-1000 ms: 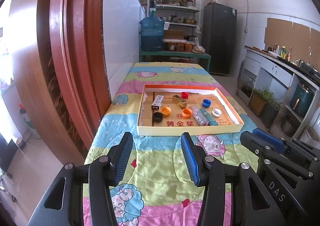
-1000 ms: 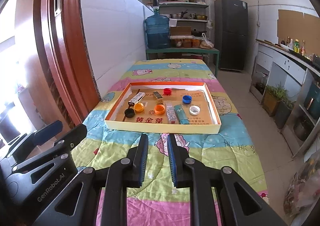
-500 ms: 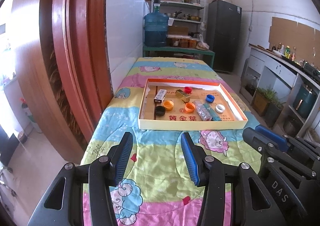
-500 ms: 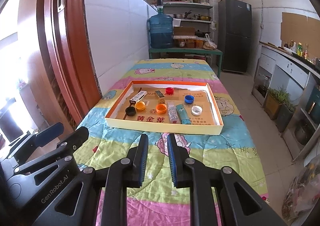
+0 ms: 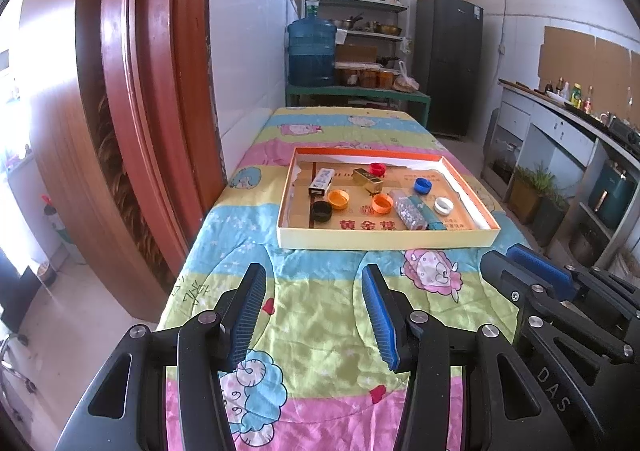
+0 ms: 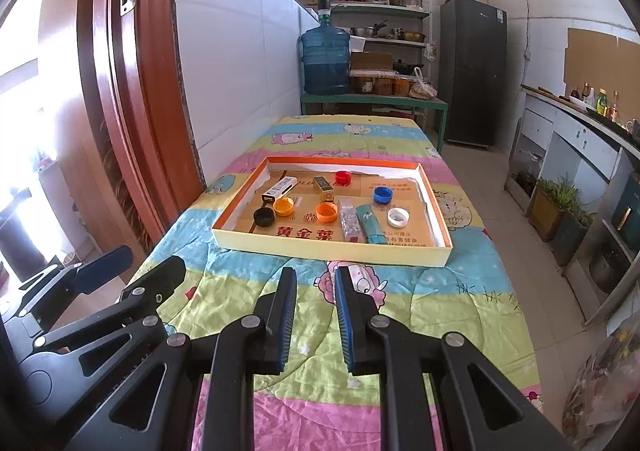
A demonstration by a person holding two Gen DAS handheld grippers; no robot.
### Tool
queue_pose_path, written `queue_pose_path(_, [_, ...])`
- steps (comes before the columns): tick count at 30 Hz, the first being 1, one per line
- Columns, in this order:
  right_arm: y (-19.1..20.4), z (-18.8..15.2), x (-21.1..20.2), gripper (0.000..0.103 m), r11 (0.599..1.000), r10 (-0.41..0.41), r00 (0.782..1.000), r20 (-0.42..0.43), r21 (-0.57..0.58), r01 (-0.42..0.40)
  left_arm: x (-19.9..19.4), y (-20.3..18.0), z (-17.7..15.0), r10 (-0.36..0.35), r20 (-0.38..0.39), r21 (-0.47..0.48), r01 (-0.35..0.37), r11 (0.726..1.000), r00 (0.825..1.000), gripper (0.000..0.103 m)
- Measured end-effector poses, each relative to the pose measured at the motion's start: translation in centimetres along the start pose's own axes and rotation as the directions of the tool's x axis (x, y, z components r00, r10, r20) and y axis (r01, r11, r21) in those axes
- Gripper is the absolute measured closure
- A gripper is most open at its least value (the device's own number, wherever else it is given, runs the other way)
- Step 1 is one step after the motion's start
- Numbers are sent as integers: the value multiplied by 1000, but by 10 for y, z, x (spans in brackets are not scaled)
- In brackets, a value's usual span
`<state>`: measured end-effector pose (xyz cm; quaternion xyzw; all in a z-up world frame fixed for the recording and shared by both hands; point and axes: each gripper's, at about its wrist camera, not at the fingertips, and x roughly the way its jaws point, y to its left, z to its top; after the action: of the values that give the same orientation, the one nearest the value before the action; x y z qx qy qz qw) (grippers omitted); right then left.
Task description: Organize rigid objects
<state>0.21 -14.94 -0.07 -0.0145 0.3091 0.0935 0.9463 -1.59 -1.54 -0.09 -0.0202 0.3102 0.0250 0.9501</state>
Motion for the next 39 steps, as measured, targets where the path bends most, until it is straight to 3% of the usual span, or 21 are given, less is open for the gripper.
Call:
queue_pose_path(10, [-2, -13, 1, 84, 999, -10, 1000, 3, 30, 10, 6, 2, -15, -13, -38, 12, 14, 1000, 999, 51])
queue_pose_path(19, [0, -14, 5, 84, 999, -36, 999, 17, 19, 36, 14, 2, -21, 40, -39, 13, -40, 999, 998, 51])
queue_pose_path(39, [-2, -28, 18, 84, 999, -47, 999, -2, 20, 47, 20, 3, -33, 44, -53, 5, -44, 999, 998, 51])
